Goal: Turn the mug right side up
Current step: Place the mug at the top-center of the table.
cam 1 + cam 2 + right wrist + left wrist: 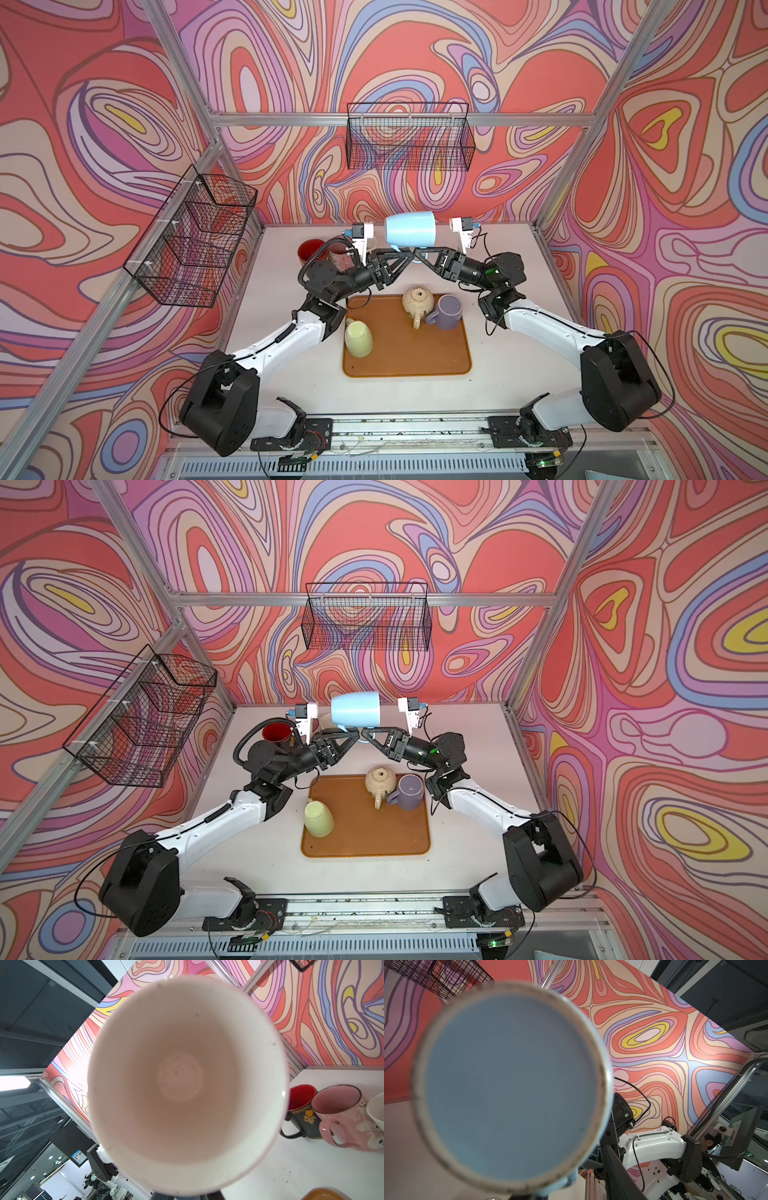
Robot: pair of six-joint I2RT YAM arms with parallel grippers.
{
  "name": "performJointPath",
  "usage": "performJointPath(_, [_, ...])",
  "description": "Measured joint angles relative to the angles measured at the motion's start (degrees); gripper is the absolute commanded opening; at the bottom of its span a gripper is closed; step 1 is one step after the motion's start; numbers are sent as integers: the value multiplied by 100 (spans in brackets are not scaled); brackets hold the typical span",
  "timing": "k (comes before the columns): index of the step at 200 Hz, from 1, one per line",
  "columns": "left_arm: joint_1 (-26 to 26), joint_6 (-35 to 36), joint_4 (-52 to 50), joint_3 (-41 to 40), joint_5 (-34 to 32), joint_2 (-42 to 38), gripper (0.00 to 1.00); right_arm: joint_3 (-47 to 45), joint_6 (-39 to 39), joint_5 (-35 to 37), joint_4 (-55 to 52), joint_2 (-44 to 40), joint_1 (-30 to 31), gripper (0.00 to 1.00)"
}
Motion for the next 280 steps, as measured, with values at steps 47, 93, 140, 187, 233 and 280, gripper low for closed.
performJointPath(47, [-4, 686, -1639, -68, -177, -763, 100, 57, -483, 105, -994, -92, 11, 0])
performJointPath(93, [-9, 1543, -4151, 181, -870, -1620, 100, 844, -1449, 671, -3132, -83, 0, 0])
performJointPath(140, [-9, 2216, -6511, 728, -1840, -2033, 100, 2153, -2345, 1659, -5149, 481, 0, 0])
performJointPath(187, [-9, 2750, -7984, 737, -2590, -2437, 100, 3742, -3130, 2986, -7152, 1784, 101, 0])
performJointPath(233, [-9, 3069, -8815, 723, -3235, -2820, 100, 5451, -3768, 4260, -8668, 3244, 584, 0])
performJointPath(280, [-9, 3143, -9112, 413, -3762, -3263, 100, 6725, -4116, 5130, -9462, 4389, 892, 0])
